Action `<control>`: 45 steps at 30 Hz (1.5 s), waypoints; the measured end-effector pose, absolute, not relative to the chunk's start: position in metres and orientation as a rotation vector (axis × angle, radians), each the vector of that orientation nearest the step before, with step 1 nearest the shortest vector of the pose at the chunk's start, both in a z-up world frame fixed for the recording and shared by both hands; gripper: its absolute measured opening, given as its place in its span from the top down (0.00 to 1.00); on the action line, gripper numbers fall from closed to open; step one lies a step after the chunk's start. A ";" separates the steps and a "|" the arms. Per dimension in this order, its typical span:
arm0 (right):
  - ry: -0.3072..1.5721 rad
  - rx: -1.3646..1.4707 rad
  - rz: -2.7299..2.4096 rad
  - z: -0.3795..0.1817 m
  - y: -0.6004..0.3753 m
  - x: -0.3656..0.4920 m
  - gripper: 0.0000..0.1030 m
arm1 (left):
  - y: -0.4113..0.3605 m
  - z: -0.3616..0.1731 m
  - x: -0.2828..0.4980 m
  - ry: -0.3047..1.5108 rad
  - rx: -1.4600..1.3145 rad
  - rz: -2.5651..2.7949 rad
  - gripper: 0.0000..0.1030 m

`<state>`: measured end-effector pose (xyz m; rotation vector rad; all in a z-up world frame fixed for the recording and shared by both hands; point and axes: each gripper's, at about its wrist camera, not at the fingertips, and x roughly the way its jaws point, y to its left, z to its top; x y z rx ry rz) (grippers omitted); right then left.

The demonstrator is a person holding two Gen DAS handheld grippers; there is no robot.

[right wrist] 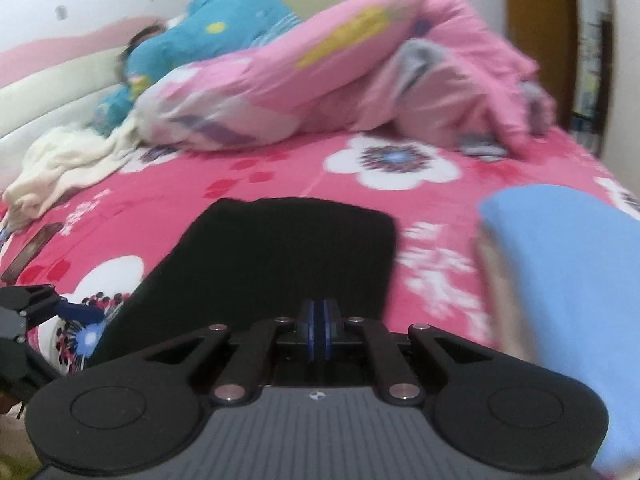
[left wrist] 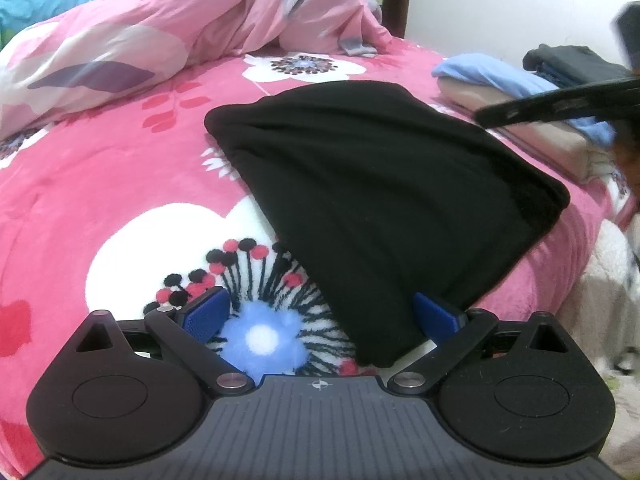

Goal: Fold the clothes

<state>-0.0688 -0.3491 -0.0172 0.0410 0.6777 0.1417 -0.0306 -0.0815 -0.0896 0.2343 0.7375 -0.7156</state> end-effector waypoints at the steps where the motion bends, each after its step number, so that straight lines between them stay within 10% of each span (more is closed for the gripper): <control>1: 0.716 0.024 0.111 -0.027 -0.354 -0.060 0.96 | -0.081 -0.090 -0.031 0.735 0.231 -0.719 0.03; 45: 0.797 0.199 0.134 -0.016 -0.359 0.129 0.95 | -0.069 -0.096 -0.037 0.707 0.222 -0.763 0.00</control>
